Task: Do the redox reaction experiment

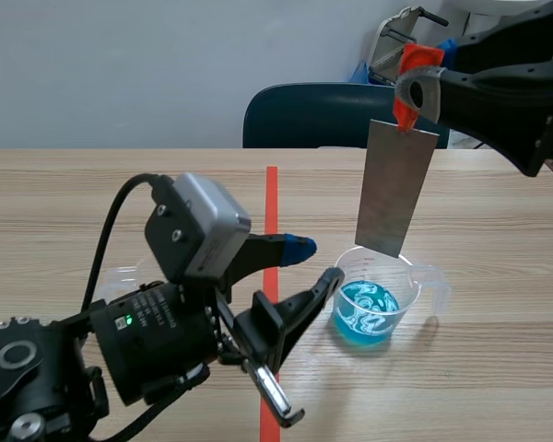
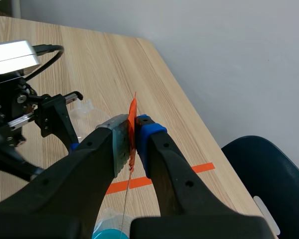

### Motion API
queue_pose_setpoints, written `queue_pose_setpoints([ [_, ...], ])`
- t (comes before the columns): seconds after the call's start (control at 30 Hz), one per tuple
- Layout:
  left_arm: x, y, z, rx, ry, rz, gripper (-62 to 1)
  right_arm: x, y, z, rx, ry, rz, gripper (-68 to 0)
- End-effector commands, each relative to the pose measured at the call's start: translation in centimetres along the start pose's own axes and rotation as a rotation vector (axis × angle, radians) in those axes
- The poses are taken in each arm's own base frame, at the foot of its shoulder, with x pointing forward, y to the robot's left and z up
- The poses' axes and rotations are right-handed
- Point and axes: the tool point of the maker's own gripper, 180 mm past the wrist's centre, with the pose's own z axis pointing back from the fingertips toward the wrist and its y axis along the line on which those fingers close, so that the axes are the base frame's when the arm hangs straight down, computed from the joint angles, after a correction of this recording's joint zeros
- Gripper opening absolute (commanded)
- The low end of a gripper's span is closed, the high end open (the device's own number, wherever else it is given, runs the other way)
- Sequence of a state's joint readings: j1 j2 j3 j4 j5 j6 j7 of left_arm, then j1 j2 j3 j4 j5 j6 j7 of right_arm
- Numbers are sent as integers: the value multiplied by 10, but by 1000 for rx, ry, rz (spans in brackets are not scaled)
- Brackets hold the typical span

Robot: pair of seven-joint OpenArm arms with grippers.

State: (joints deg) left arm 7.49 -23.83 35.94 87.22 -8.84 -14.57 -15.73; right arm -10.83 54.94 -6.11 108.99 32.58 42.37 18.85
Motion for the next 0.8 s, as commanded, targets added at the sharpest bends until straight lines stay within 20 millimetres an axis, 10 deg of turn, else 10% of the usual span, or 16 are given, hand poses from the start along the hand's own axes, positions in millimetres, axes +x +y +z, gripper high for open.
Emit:
queue_pose_setpoints([
  [0.0,9,3,5,14,-37,-6,-272,8,-1,0,8,-29,6,-668],
  [0.27,19,17,53,76,-146,-17,-55,8,-1,0,8,-29,6,-668],
  [0.77,38,21,150,152,-139,-71,14,9,-1,0,9,-29,6,-668],
])
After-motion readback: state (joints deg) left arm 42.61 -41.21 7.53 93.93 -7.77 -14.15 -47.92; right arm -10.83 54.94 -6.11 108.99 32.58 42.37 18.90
